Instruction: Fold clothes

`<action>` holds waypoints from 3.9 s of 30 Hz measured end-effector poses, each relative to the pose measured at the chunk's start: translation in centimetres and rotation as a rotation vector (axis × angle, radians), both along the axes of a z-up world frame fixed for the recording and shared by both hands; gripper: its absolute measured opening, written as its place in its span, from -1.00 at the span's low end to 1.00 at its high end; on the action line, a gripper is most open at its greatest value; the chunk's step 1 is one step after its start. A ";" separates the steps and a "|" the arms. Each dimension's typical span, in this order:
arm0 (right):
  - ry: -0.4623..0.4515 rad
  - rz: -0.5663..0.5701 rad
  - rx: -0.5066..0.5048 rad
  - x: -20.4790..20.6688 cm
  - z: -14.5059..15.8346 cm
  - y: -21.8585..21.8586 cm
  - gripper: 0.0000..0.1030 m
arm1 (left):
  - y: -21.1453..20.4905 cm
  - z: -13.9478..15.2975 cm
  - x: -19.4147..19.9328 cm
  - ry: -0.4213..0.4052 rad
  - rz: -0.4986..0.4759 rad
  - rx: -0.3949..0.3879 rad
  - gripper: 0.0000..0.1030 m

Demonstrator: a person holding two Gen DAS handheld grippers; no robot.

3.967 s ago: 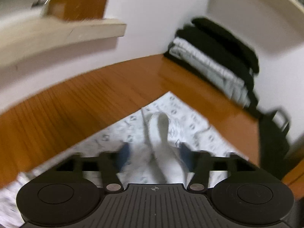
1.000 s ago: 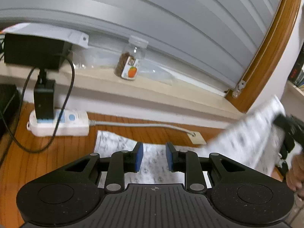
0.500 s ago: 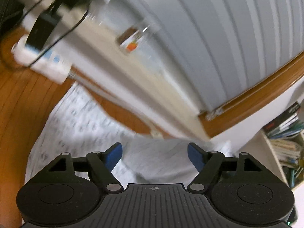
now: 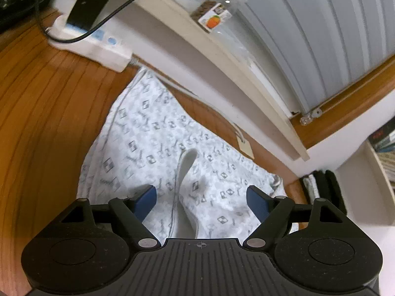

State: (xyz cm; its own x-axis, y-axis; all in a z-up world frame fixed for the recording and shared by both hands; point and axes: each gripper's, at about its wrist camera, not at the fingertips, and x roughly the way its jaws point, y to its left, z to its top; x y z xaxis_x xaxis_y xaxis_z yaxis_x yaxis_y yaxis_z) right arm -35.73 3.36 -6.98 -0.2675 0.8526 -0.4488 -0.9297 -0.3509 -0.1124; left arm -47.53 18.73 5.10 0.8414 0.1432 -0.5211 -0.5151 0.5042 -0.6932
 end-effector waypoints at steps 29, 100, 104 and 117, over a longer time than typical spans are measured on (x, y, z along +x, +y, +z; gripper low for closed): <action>0.070 -0.100 0.343 3.6 10.4 -3.5 -0.89 | -3.0 15.2 5.2 -0.134 -0.109 0.543 -0.91; -0.129 -0.425 -0.131 18.2 1.1 -21.0 -0.45 | -8.8 0.3 35.8 0.207 -0.560 0.570 0.50; -0.167 -0.426 -0.137 17.6 1.1 -20.9 -0.45 | -8.4 -0.7 37.0 0.220 -0.579 0.545 0.50; -0.389 -0.433 -0.120 15.5 0.6 -20.1 -0.80 | -8.0 -1.8 38.5 0.214 -0.599 0.550 -0.75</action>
State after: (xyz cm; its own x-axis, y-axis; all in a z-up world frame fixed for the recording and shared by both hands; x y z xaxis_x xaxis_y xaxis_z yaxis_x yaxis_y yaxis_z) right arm -20.23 -16.71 -6.36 0.2966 0.7846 -0.5445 -0.8895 0.0195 -0.4565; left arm -9.06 10.71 3.29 0.7469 -0.0163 -0.6647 -0.1447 0.9718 -0.1864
